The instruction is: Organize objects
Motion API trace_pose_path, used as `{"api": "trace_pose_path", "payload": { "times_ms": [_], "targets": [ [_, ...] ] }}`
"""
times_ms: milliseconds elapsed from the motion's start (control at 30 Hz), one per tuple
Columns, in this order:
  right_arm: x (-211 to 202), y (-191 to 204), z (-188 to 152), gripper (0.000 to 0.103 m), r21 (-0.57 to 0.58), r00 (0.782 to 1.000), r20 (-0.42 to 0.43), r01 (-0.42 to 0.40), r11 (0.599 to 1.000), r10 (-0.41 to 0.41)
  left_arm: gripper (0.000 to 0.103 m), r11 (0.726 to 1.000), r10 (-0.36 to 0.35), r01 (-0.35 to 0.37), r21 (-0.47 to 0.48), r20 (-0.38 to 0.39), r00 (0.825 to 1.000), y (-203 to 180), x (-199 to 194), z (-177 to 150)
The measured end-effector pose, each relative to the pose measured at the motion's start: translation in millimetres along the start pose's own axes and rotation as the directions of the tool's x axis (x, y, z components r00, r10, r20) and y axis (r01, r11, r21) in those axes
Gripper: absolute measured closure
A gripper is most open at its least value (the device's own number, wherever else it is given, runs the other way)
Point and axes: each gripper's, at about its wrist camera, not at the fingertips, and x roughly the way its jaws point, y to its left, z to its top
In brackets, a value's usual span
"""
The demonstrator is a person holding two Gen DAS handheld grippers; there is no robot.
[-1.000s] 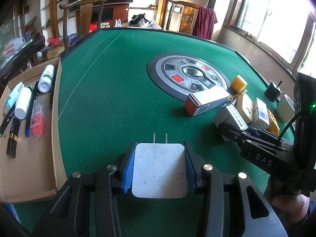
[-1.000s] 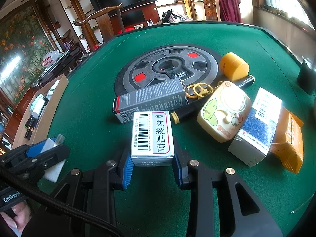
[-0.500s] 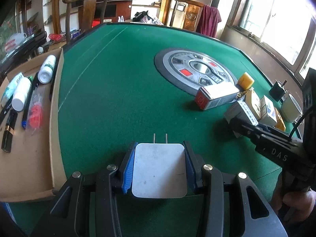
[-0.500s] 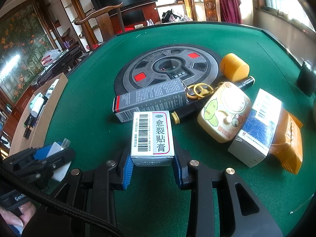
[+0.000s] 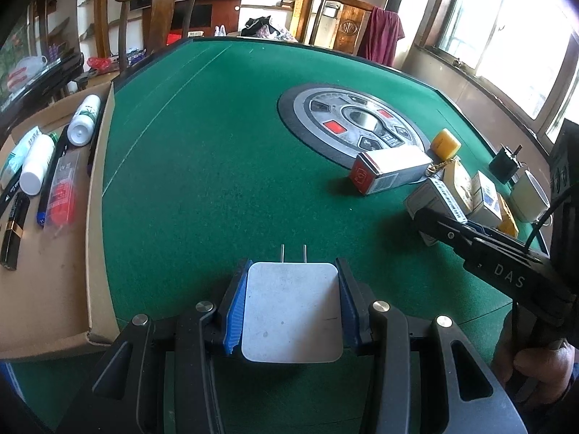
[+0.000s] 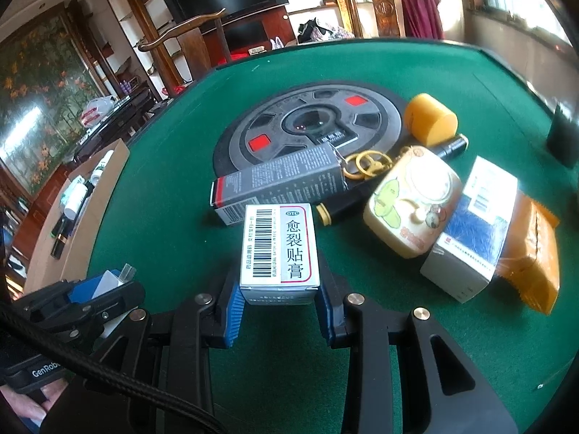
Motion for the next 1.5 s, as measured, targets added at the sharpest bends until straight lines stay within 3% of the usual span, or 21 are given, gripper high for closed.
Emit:
{"api": "trace_pose_path", "payload": {
  "times_ms": [467, 867, 1500],
  "targets": [
    [-1, 1, 2, 0.072, 0.001, 1.000, 0.009, -0.016, 1.000, 0.016, 0.064, 0.999, -0.054, 0.054, -0.001, 0.030, 0.998, 2, -15, 5],
    [1, -5, 3, 0.072, 0.025, 1.000, 0.004, -0.026, 0.999, 0.026, 0.064, 0.998, -0.043, 0.045, -0.031, 0.071, 0.997, 15, -49, -7],
    [5, 0, 5, 0.072, -0.012, 1.000, -0.006, -0.007, 1.000, 0.007, 0.064, 0.999, -0.039, 0.038, 0.010, 0.068, 0.997, -2, -53, -8]
  ]
}}
